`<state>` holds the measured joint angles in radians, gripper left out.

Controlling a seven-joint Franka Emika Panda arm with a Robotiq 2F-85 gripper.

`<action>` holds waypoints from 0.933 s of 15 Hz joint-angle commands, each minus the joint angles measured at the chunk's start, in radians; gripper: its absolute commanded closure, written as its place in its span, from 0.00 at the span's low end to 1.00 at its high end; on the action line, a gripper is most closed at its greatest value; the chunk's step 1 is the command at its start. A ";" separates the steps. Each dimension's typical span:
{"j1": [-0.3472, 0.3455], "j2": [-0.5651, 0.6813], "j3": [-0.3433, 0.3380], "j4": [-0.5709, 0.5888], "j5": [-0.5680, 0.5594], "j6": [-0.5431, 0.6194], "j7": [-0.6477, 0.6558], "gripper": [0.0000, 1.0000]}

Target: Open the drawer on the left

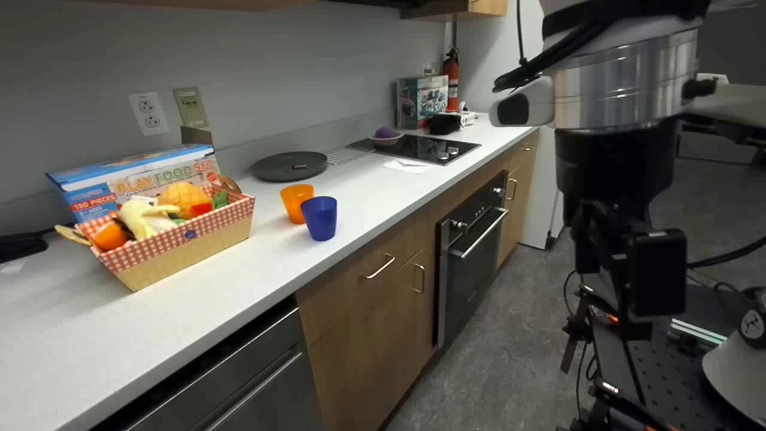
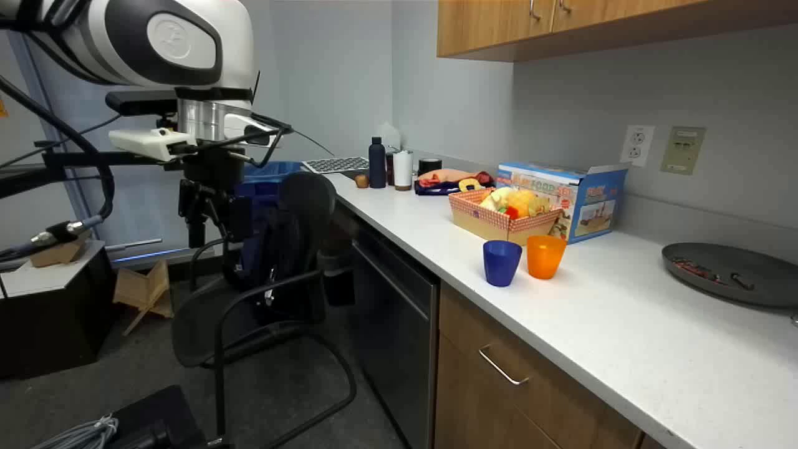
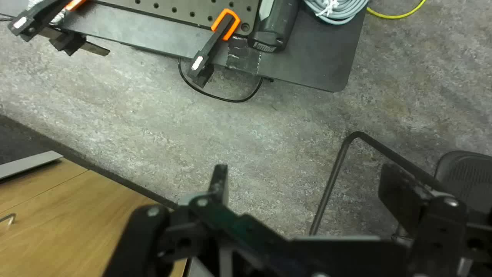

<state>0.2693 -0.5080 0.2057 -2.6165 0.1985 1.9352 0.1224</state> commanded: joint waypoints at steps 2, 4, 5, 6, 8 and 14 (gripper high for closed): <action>-0.008 -0.001 0.007 0.002 0.003 -0.004 -0.003 0.00; -0.008 -0.001 0.007 0.002 0.003 -0.004 -0.003 0.00; -0.008 -0.001 0.007 0.002 0.003 -0.004 -0.003 0.00; -0.008 -0.001 0.007 0.002 0.003 -0.004 -0.003 0.00; -0.008 -0.001 0.007 0.002 0.003 -0.004 -0.003 0.00; -0.011 0.005 0.001 -0.002 0.004 0.007 -0.016 0.00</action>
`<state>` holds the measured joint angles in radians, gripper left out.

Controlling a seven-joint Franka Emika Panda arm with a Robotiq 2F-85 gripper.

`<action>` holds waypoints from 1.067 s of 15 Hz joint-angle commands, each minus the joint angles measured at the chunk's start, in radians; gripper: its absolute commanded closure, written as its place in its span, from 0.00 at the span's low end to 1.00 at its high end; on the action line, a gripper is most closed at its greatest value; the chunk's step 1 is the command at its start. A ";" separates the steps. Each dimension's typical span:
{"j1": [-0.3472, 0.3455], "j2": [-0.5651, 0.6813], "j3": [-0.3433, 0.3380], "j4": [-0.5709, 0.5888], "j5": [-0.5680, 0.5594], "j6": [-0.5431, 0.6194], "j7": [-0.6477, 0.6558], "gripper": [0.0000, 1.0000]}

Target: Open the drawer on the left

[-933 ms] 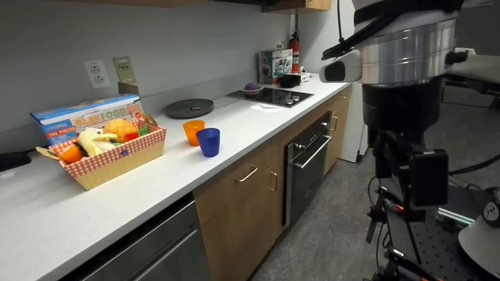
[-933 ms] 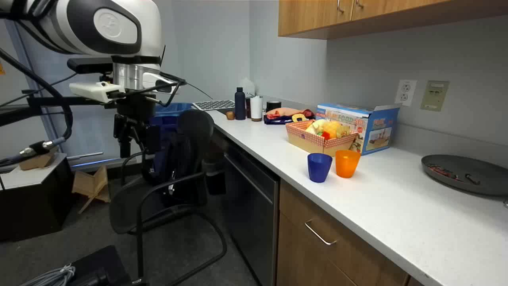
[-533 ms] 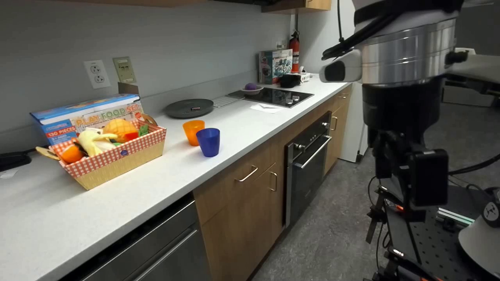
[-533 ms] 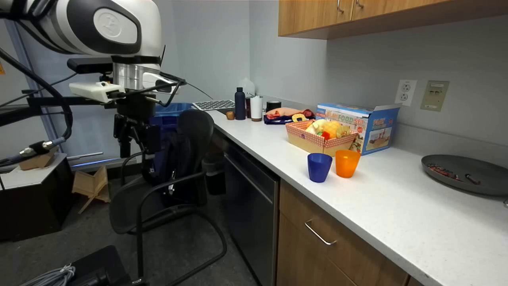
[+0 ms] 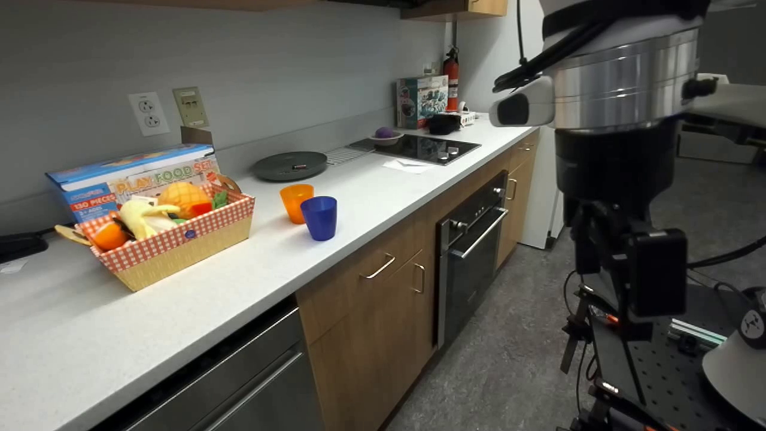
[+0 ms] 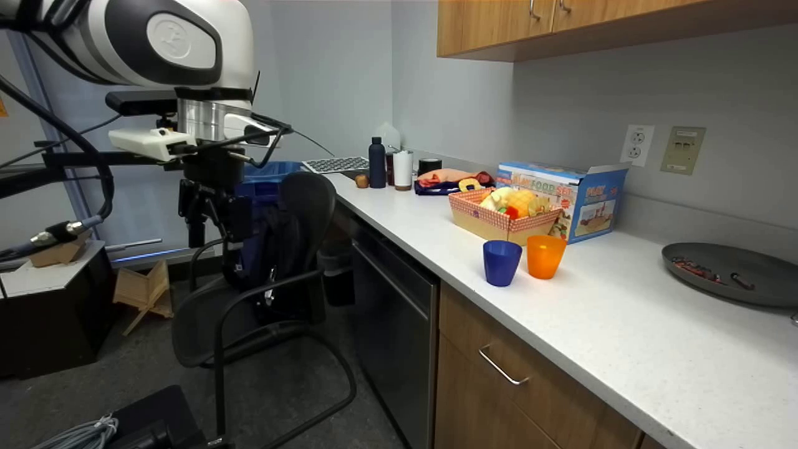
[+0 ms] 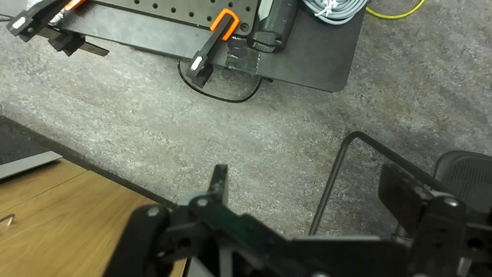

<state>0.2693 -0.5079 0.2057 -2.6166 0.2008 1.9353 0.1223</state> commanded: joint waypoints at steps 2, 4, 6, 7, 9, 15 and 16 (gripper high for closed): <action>-0.028 0.015 -0.010 0.001 -0.004 0.018 -0.009 0.00; -0.050 0.025 -0.027 0.003 -0.008 0.028 -0.007 0.00; -0.071 0.034 -0.034 0.005 -0.011 0.037 0.000 0.00; -0.081 0.038 -0.041 0.006 -0.012 0.041 -0.005 0.00; -0.101 0.044 -0.041 0.005 -0.016 0.065 0.023 0.00; -0.097 0.039 -0.040 0.001 -0.006 0.050 0.011 0.00; -0.105 0.048 -0.046 0.007 -0.005 0.063 0.015 0.00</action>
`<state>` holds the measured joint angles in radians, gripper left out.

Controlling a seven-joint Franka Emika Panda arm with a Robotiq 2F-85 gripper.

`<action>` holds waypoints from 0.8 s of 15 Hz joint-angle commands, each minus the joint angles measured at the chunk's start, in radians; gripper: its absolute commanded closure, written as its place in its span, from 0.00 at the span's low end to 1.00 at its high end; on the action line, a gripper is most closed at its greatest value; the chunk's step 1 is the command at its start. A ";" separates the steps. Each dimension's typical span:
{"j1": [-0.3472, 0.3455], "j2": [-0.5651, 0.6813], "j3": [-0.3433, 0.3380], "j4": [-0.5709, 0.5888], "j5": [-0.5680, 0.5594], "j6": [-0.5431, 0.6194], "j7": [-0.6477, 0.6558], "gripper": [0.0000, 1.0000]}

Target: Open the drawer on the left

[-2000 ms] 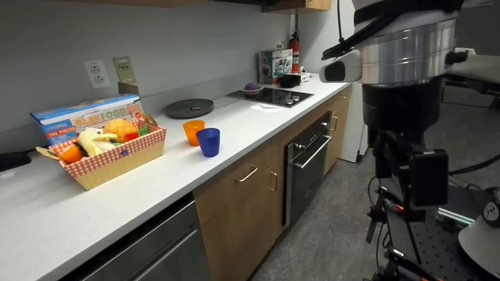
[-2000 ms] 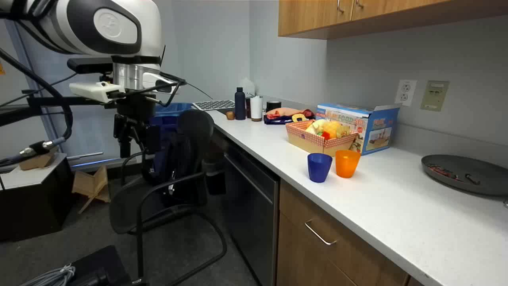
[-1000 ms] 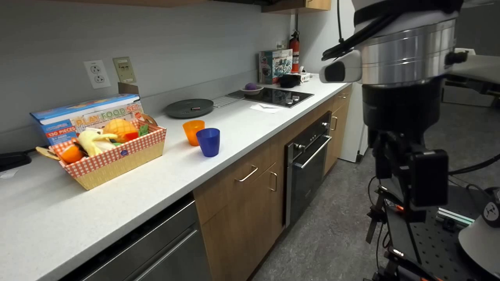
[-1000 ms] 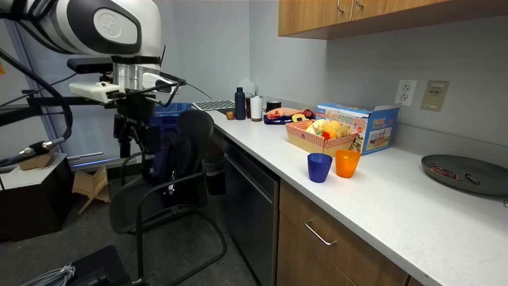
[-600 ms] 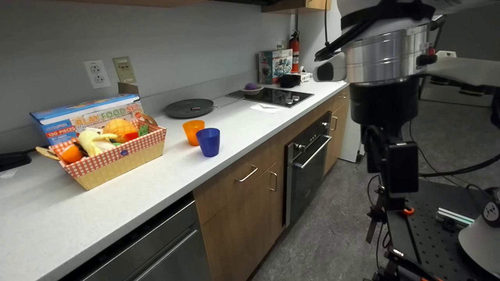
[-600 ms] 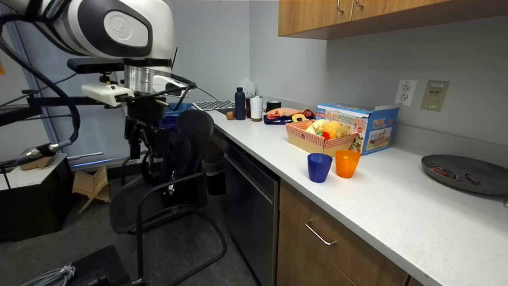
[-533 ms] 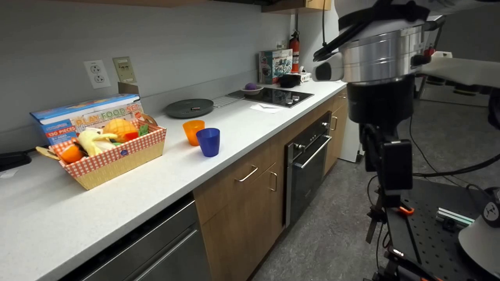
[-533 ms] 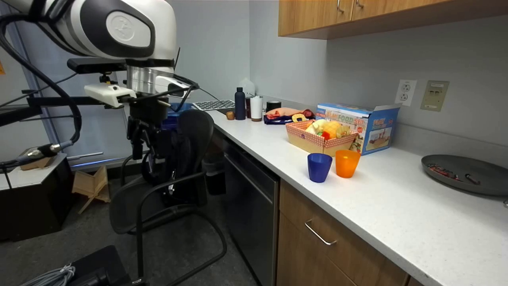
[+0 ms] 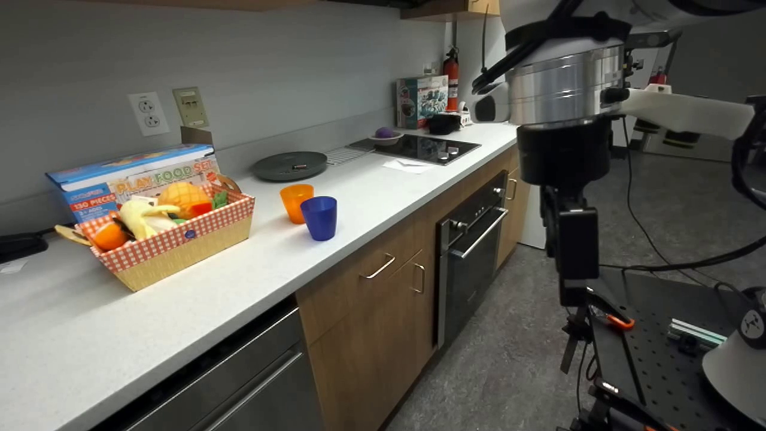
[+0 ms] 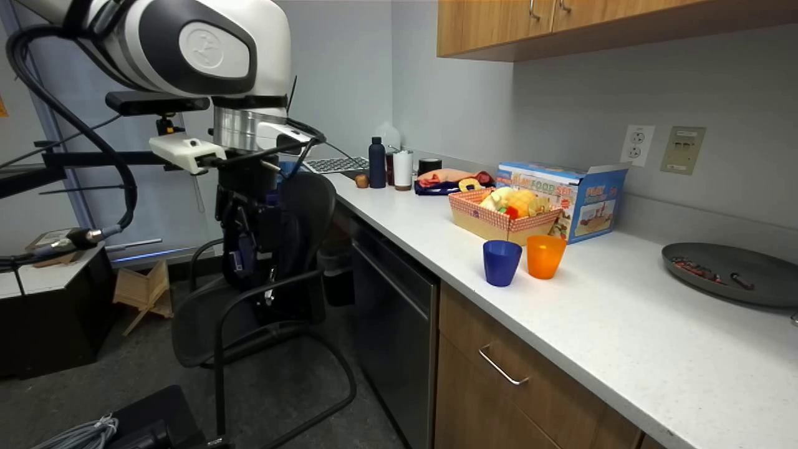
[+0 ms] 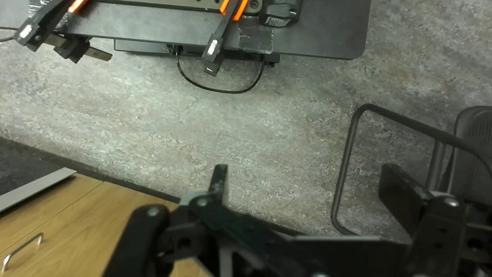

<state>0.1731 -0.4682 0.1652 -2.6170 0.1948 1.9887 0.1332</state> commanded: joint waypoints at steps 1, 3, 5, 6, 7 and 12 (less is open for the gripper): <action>-0.022 0.016 -0.007 0.011 -0.010 0.029 0.017 0.00; -0.052 0.034 -0.021 0.022 -0.029 0.069 0.029 0.00; -0.090 0.062 -0.044 0.035 -0.042 0.124 0.042 0.00; -0.107 0.081 -0.055 0.042 -0.044 0.156 0.053 0.00; -0.124 0.100 -0.067 0.049 -0.046 0.185 0.060 0.00; -0.166 0.220 -0.105 0.096 -0.010 0.351 0.124 0.00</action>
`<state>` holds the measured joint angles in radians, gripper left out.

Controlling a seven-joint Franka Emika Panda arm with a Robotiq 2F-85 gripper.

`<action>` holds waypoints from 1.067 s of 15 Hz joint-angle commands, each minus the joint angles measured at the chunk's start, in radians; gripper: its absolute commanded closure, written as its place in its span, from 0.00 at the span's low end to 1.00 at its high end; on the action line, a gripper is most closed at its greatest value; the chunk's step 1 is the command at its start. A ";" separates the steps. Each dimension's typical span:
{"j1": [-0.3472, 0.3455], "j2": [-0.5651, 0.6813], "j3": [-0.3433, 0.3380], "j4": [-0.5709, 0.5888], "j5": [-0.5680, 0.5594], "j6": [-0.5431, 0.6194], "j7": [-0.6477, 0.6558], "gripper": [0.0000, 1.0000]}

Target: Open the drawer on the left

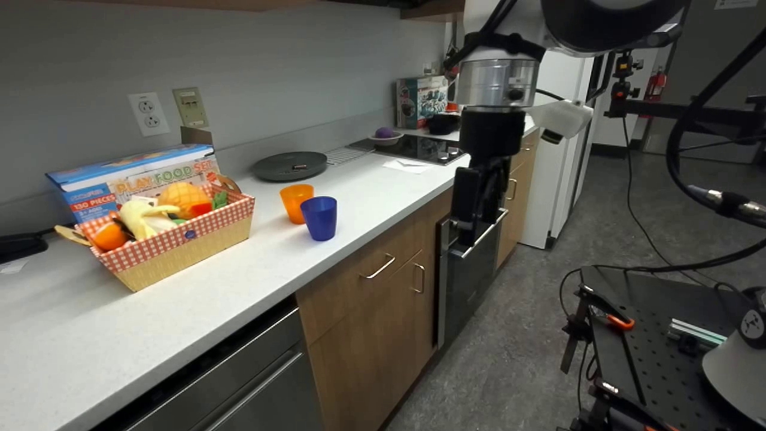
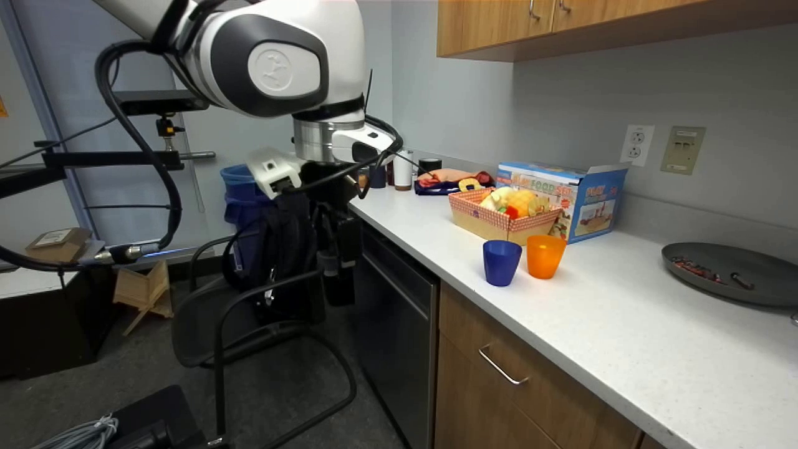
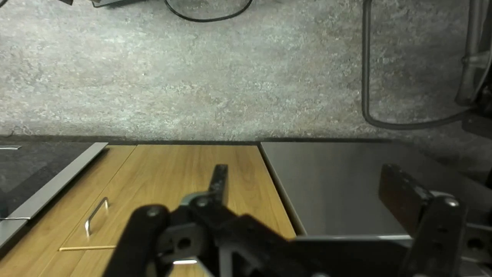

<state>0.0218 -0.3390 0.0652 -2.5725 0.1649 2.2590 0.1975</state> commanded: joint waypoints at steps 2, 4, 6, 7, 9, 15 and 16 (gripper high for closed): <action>-0.027 0.153 -0.015 0.072 0.023 0.162 0.101 0.00; -0.029 0.215 -0.009 0.087 0.021 0.248 0.169 0.00; -0.037 0.271 -0.021 0.104 0.017 0.313 0.214 0.00; -0.041 0.293 -0.030 0.111 0.021 0.337 0.230 0.00; -0.053 0.326 -0.061 0.119 0.051 0.374 0.237 0.00; -0.081 0.399 -0.123 0.114 0.184 0.456 0.221 0.00; -0.085 0.403 -0.130 0.115 0.189 0.462 0.223 0.00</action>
<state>-0.0520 0.0285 -0.0561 -2.4761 0.3037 2.6884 0.4268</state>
